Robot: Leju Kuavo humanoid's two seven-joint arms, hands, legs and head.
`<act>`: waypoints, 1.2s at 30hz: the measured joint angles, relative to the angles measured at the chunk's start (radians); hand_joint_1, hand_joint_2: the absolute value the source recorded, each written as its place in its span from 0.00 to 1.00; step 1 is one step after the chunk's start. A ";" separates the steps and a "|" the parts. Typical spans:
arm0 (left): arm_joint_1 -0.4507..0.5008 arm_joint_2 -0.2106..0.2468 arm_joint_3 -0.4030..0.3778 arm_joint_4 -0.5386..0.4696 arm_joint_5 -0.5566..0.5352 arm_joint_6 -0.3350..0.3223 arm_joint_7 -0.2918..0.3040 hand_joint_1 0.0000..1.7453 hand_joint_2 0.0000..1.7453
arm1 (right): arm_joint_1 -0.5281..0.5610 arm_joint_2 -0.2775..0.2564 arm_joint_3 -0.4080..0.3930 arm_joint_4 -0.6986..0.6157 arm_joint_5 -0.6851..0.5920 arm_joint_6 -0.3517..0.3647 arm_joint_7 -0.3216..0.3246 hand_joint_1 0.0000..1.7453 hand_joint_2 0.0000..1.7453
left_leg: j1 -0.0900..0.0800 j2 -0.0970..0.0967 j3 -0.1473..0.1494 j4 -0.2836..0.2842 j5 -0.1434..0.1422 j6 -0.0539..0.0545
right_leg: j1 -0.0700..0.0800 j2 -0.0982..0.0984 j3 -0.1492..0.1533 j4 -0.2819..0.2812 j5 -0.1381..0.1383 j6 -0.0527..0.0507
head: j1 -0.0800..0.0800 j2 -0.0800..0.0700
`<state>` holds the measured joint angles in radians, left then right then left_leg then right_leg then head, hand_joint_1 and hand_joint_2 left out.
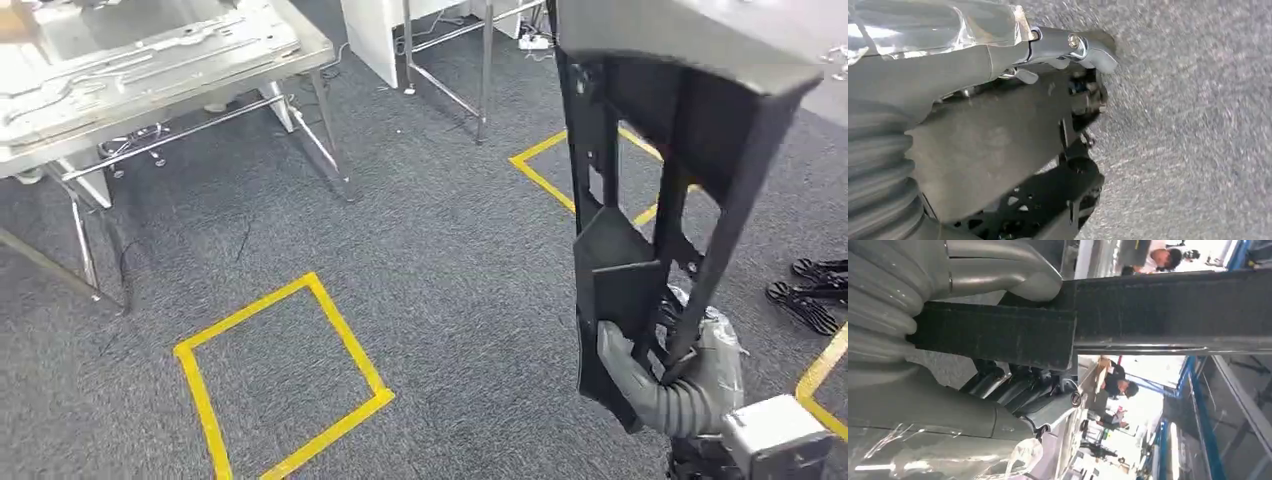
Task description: Take the parts from the cabinet and place them on the table.
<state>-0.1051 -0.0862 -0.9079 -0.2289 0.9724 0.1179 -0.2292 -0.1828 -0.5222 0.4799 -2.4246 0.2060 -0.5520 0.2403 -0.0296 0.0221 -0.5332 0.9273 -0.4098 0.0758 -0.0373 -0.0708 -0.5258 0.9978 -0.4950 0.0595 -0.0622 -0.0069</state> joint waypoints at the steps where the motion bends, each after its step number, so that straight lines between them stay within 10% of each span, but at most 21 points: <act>1: -0.003 0.002 0.000 0.000 -0.002 -0.002 0.007 0.00 1.00 | -0.013 0.003 0.005 0.006 0.001 -0.003 -0.001 1.00 1.00 | 0.002 -0.010 0.004 -0.004 0.001 0.004 | 0.005 0.032 -0.023 0.048 -0.029 -0.003 | 0.000 0.000; 4: -0.008 0.003 -0.005 0.000 -0.008 -0.009 0.041 0.00 1.00 | -0.042 0.017 0.025 0.034 0.001 -0.017 -0.008 1.00 1.00 | 0.002 -0.041 0.006 -0.003 -0.001 0.008 | 0.008 0.065 -0.155 0.290 -0.123 -0.002 | 0.002 0.000; 5: -0.009 0.003 -0.008 0.000 -0.010 -0.011 0.050 0.00 1.00 | -0.052 0.025 0.035 0.048 0.001 -0.018 -0.012 1.00 1.00 | 0.002 -0.052 0.008 -0.003 -0.001 0.008 | 0.007 0.065 -0.175 0.311 -0.114 -0.001 | 0.002 0.000; 8: -0.013 0.005 -0.018 0.000 -0.019 -0.018 0.064 0.00 1.00 | -0.103 0.052 0.068 0.082 0.000 -0.021 -0.023 1.00 1.00 | 0.006 -0.090 0.019 0.003 -0.011 -0.001 | 0.003 0.076 -0.098 0.110 0.026 0.001 | 0.002 0.000; 9: -0.015 0.005 -0.021 0.000 -0.020 -0.020 0.066 0.00 1.00 | -0.122 0.060 0.079 0.094 0.000 -0.022 -0.025 1.00 1.00 | 0.007 -0.100 0.020 0.009 -0.017 -0.009 | -0.003 0.110 -0.063 0.027 0.066 0.006 | 0.002 0.000; 10: -0.019 0.009 -0.024 0.000 -0.022 -0.021 0.071 0.00 1.00 | -0.140 0.072 0.094 0.109 0.000 -0.024 -0.027 1.00 1.00 | 0.000 -0.106 0.011 0.021 -0.026 -0.016 | -0.002 0.137 -0.047 -0.006 0.046 0.005 | 0.002 0.000; 14: -0.021 0.015 -0.043 0.000 -0.045 -0.023 0.072 0.00 1.00 | -0.186 0.109 0.144 0.157 0.022 -0.027 -0.010 1.00 1.00 | 0.010 -0.139 -0.002 0.027 -0.029 -0.020 | 0.000 0.099 -0.049 -0.005 0.045 -0.020 | 0.001 0.000; 17: -0.023 0.016 -0.052 0.000 -0.050 -0.022 0.056 0.00 1.00 | -0.212 0.127 0.168 0.172 0.036 -0.027 0.006 1.00 1.00 | 0.010 -0.057 -0.058 0.150 -0.091 -0.043 | 0.001 0.071 -0.040 -0.007 0.039 -0.032 | 0.000 0.000; 20: -0.038 0.017 -0.058 0.000 -0.044 -0.022 0.029 0.00 1.00 | -0.219 0.133 0.194 0.186 0.046 -0.029 0.027 1.00 1.00 | 0.017 -0.032 -0.187 0.383 -0.161 -0.052 | 0.007 0.033 -0.032 -0.006 0.028 -0.034 | -0.001 0.000; 23: -0.038 0.016 -0.066 0.000 -0.039 -0.024 0.022 0.00 1.00 | -0.225 0.140 0.211 0.196 0.047 -0.031 0.036 1.00 1.00 | 0.011 -0.026 -0.129 0.229 -0.042 -0.031 | 0.014 0.006 -0.009 -0.007 0.014 -0.033 | -0.001 0.000; 25: -0.030 0.017 -0.070 0.000 -0.038 -0.029 0.018 0.00 1.00 | -0.228 0.140 0.215 0.199 0.055 -0.034 0.045 1.00 1.00 | -0.006 0.034 -0.066 0.061 0.033 0.001 | 0.016 -0.008 0.003 -0.013 0.006 -0.033 | -0.001 0.000; 26: -0.030 0.014 -0.072 0.000 -0.039 -0.029 0.018 0.00 1.00 | -0.229 0.138 0.216 0.199 0.058 -0.035 0.052 1.00 1.00 | -0.015 0.054 -0.053 0.045 0.018 0.006 | 0.023 -0.018 0.005 -0.015 0.004 -0.028 | -0.001 0.000; 30: -0.026 0.008 -0.074 0.000 -0.039 -0.028 0.017 0.00 1.00 | -0.228 0.137 0.220 0.199 0.065 -0.038 0.063 1.00 1.00 | -0.012 0.012 -0.046 0.020 0.018 0.005 | 0.026 -0.052 0.019 -0.022 -0.007 -0.010 | -0.001 0.000; 32: -0.022 0.003 -0.076 0.000 -0.036 -0.019 0.018 0.00 1.00 | -0.222 0.127 0.219 0.198 0.071 -0.040 0.079 1.00 1.00 | -0.003 -0.007 -0.027 0.008 0.022 0.007 | 0.019 0.031 -0.010 0.056 -0.048 -0.008 | 0.001 0.000; 34: -0.018 -0.006 -0.077 0.000 -0.028 -0.008 0.027 0.00 1.00 | -0.202 0.105 0.210 0.185 0.083 -0.040 0.106 1.00 1.00 | -0.003 -0.032 -0.023 0.009 0.021 0.013 | 0.020 0.062 -0.104 0.228 -0.111 -0.006 | 0.002 0.000; 36: -0.017 -0.008 -0.077 0.000 -0.014 0.001 0.036 0.00 1.00 | -0.172 0.085 0.196 0.177 0.084 -0.037 0.125 1.00 1.00 | -0.003 -0.063 -0.020 0.010 0.019 0.015 | 0.019 0.065 -0.159 0.295 -0.109 -0.002 | 0.002 0.000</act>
<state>-0.1219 -0.0946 -0.9846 -0.2293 0.9579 0.1190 -0.1930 -0.3547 -0.4376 0.6756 -2.2477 0.2895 -0.5894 0.3655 -0.0324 -0.0406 -0.5532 0.9373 -0.3912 0.0906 -0.0185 -0.0060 -0.6849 1.2930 -0.6040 0.0576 -0.0599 -0.0069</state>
